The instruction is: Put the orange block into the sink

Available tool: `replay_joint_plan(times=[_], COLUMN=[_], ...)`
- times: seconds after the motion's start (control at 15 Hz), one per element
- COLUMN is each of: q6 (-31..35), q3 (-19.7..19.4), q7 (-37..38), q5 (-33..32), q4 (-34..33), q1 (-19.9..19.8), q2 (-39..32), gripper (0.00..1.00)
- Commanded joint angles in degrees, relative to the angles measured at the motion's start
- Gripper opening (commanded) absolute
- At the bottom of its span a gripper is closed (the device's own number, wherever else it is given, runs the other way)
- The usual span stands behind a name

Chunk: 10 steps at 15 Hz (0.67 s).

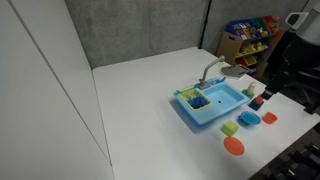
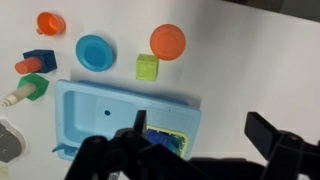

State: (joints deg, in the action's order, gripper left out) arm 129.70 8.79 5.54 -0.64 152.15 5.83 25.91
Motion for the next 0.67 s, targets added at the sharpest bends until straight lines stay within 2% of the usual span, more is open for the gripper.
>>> replay_joint_plan(times=[0.0,0.6], q6=[-0.98,1.14], q3=[-0.40,-5.98], q7=[3.24,7.22], q5=[-2.37,-2.70], q4=[-4.26,-12.79], q1=[-2.82,-8.41], q2=[-6.39,-19.38], gripper=[1.00,1.00])
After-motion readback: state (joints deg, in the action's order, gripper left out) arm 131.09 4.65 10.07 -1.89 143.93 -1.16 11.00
